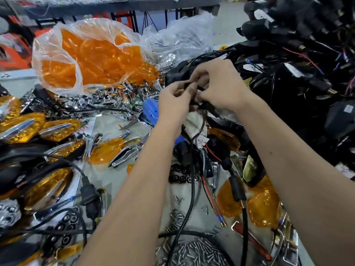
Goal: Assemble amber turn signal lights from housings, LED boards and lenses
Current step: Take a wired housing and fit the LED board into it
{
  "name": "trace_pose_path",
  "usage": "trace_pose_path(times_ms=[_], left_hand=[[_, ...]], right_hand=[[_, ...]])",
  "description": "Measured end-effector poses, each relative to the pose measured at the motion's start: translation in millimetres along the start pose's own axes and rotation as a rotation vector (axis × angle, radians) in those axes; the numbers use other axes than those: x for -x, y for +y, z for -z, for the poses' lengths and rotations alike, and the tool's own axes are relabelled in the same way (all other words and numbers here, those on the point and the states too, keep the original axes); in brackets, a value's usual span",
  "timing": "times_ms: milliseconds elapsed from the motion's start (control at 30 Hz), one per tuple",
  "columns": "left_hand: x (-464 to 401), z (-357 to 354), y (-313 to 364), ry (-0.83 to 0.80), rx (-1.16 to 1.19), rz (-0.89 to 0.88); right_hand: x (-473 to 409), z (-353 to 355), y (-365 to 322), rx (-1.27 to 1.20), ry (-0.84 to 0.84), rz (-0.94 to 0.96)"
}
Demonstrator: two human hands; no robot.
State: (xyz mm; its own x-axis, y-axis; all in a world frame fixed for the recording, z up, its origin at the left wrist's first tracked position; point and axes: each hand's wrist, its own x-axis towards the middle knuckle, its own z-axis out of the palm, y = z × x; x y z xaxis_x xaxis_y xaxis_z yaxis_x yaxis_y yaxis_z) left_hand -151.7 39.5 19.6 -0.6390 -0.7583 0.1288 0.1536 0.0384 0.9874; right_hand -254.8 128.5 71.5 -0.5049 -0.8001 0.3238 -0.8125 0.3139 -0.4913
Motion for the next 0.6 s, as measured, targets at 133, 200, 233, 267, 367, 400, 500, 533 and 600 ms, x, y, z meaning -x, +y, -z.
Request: trace_pose_path(times_ms=[133,200,233,267,367,400,500,533,600], left_hand=[[-7.6,27.2,7.6,0.172,-0.074,-0.193],[-9.4,42.9,9.1,0.257,-0.066,-0.210],[-8.1,50.0,9.3,0.296,-0.061,-0.198],[-6.2,59.3,9.1,0.334,-0.042,-0.178],[-2.1,90.1,9.0,0.504,0.022,-0.085],[-1.3,99.8,10.3,0.547,0.049,-0.063],[3.4,121.1,13.9,0.610,0.105,-0.054],[6.6,126.0,14.4,0.612,0.107,-0.057],[10.9,134.1,17.0,0.630,0.114,-0.049]], right_hand=[[-6.5,-9.0,-31.5,-0.201,0.069,0.040],[-8.8,-15.5,-47.3,-0.192,0.077,0.105],[-9.6,-19.0,-51.4,-0.164,0.066,0.123],[-9.7,-22.7,-54.2,-0.133,0.035,0.117],[-4.2,-27.5,-47.4,-0.009,-0.189,0.012],[-0.3,-29.9,-43.4,0.013,-0.272,0.006],[8.3,-39.2,-41.3,-0.055,-0.308,0.062],[10.3,-40.9,-43.0,-0.078,-0.336,0.067],[16.3,-43.1,-50.3,-0.126,-0.450,0.065]])
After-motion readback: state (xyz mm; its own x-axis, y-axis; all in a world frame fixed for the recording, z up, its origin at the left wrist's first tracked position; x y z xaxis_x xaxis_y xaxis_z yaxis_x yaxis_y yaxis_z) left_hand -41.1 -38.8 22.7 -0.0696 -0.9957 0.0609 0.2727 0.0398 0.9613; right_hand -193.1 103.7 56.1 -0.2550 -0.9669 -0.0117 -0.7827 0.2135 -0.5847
